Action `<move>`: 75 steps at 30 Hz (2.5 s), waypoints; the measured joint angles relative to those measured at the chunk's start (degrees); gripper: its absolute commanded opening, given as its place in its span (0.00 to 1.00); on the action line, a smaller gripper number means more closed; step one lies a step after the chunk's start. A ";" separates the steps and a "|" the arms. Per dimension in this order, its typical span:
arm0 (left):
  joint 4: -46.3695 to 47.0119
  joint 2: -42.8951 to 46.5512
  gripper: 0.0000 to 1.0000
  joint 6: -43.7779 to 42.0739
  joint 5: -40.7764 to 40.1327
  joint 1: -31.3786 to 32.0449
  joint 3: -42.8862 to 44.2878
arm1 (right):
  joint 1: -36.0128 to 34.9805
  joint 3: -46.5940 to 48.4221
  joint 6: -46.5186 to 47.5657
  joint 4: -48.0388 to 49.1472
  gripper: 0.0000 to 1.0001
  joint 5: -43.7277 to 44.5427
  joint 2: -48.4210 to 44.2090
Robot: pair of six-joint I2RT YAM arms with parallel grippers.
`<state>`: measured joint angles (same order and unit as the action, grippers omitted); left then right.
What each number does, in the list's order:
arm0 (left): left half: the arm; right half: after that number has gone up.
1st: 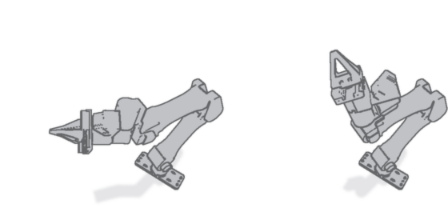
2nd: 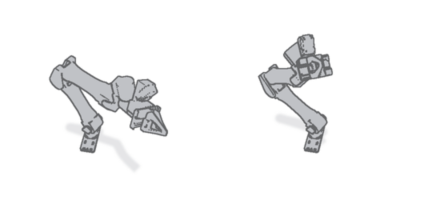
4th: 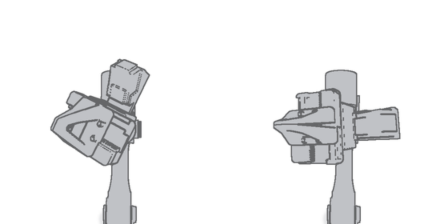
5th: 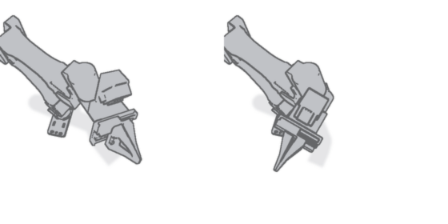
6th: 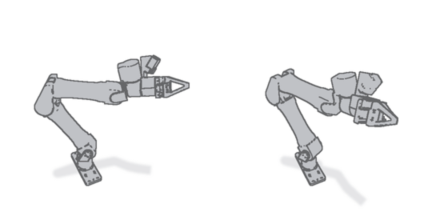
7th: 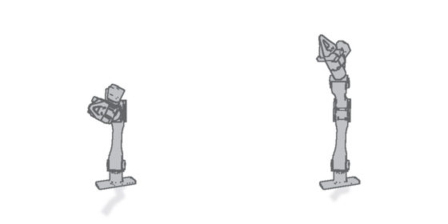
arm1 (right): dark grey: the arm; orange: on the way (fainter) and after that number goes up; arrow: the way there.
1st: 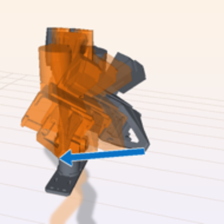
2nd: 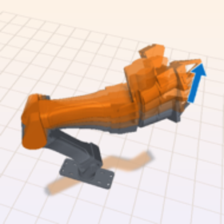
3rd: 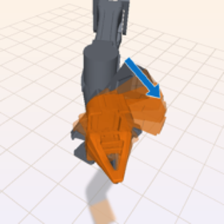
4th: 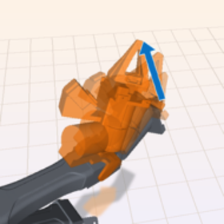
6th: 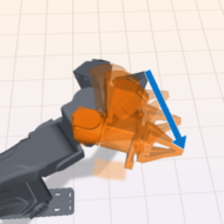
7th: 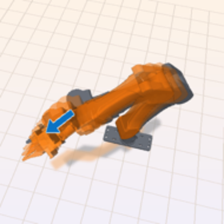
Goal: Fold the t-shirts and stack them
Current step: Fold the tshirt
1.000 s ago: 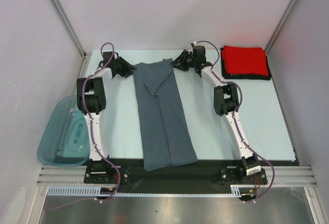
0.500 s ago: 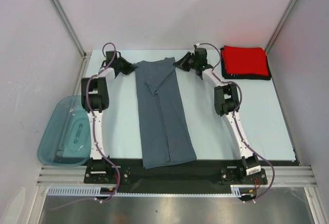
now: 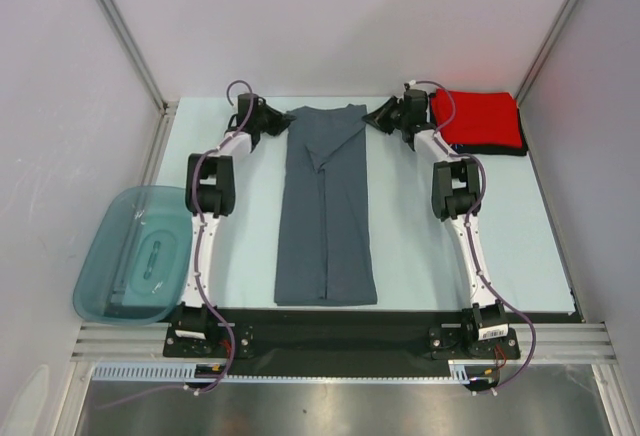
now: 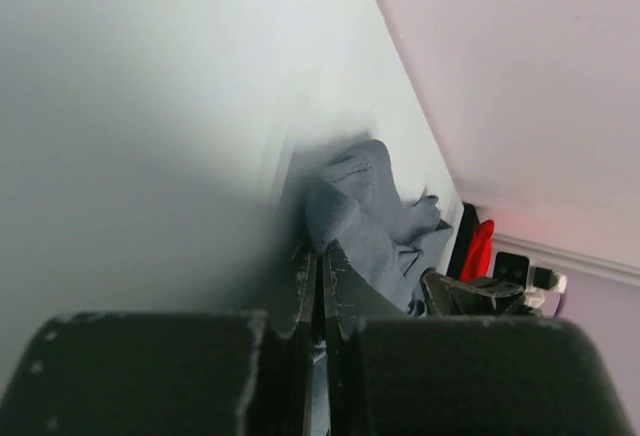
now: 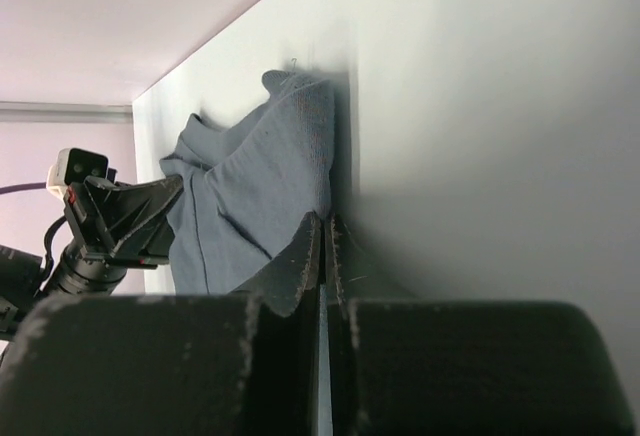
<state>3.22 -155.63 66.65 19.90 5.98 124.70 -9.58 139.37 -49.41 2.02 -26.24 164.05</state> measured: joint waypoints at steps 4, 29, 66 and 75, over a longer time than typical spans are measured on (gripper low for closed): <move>1.27 -2.14 0.12 2.49 -1.53 -0.11 3.32 | 0.24 0.00 0.20 0.11 0.00 0.13 0.00; -8.72 51.21 0.54 -20.85 0.20 -2.10 -47.23 | 4.31 -30.71 15.23 -22.80 0.63 0.90 -35.08; -29.90 107.36 0.43 -11.87 -4.70 22.08 -109.00 | -20.61 -121.59 6.27 -5.73 0.52 -9.01 -96.17; -31.04 106.97 0.39 -9.40 -4.63 22.18 -109.00 | -22.27 -121.68 5.09 1.40 0.43 -10.97 -90.73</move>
<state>-27.81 -48.66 57.25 15.27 28.16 15.70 -31.86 17.69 -44.31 3.42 -37.21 73.32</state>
